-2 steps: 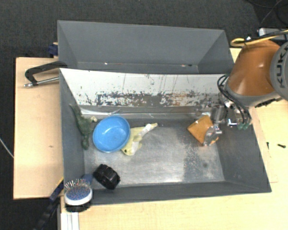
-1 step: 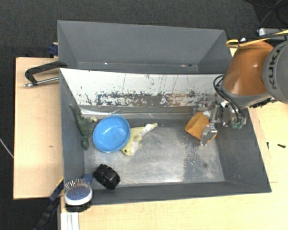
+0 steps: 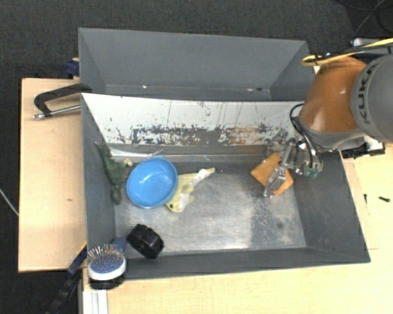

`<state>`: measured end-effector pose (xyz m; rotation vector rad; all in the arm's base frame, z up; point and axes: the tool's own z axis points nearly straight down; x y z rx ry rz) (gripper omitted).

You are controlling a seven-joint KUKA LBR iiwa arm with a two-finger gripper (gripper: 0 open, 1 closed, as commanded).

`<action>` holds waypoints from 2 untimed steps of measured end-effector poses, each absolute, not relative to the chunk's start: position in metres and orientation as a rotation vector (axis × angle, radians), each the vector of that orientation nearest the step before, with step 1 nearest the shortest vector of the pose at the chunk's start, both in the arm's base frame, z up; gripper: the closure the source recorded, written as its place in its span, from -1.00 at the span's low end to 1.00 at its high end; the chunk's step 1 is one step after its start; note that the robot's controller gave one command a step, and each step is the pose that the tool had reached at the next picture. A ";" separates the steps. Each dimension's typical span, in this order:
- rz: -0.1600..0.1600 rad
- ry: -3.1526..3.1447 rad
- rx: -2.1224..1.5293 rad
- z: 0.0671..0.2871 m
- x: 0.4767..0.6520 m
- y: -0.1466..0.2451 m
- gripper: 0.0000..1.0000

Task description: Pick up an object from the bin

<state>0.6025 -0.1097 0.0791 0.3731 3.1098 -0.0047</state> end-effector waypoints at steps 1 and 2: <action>-0.005 3.106 0.371 0.080 0.603 -0.109 1.00; 0.000 3.104 0.369 0.195 0.607 -0.109 1.00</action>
Offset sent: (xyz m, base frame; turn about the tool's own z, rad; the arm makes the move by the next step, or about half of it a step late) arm 0.0000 0.0000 0.0000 0.0000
